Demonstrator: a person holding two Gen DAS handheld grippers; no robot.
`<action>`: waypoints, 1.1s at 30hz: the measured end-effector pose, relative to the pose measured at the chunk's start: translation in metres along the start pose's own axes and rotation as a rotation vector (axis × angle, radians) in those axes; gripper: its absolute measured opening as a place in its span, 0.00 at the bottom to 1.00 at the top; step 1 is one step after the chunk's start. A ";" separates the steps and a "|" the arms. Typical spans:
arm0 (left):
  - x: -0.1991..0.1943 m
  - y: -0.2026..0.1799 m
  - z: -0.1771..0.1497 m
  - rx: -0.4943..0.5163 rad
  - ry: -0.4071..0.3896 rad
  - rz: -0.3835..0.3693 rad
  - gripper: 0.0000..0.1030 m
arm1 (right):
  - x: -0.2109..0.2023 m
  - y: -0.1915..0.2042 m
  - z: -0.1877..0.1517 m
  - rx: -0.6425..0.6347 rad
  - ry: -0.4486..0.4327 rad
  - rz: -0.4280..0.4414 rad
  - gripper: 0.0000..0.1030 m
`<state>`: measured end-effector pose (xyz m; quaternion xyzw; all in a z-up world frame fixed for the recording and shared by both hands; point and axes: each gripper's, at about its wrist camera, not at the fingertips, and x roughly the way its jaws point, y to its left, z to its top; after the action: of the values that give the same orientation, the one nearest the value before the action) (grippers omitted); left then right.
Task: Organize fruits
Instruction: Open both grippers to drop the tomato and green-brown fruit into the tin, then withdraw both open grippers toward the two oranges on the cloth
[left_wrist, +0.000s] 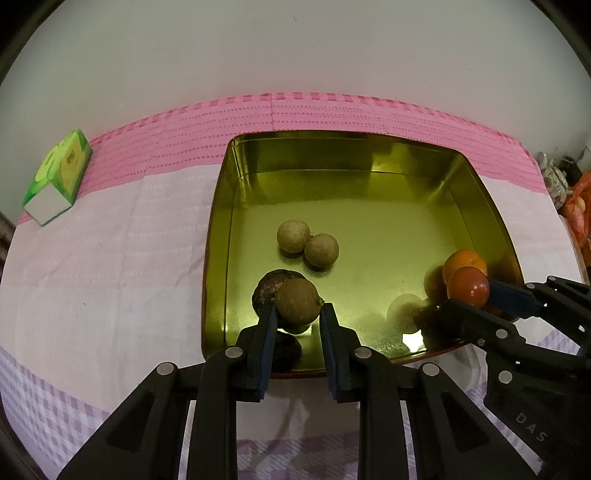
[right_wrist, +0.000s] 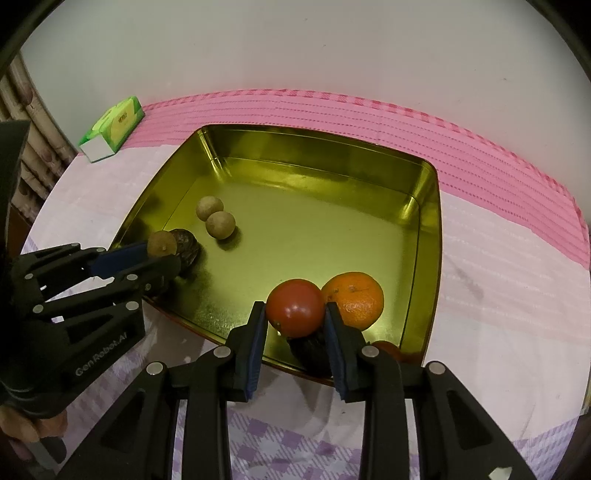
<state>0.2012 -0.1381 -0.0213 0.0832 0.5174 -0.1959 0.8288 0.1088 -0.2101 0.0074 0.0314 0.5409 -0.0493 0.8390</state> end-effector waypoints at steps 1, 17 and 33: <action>0.000 0.000 0.000 0.000 0.002 0.001 0.24 | 0.000 -0.001 0.000 0.005 0.000 0.002 0.29; -0.032 -0.003 -0.012 0.022 -0.045 0.013 0.24 | -0.034 0.000 -0.016 0.015 -0.033 0.013 0.31; -0.075 0.014 -0.126 0.014 0.049 0.059 0.24 | -0.085 -0.006 -0.133 0.020 0.106 0.031 0.31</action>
<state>0.0743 -0.0652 -0.0123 0.1088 0.5334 -0.1728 0.8208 -0.0474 -0.1980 0.0300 0.0507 0.5836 -0.0401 0.8094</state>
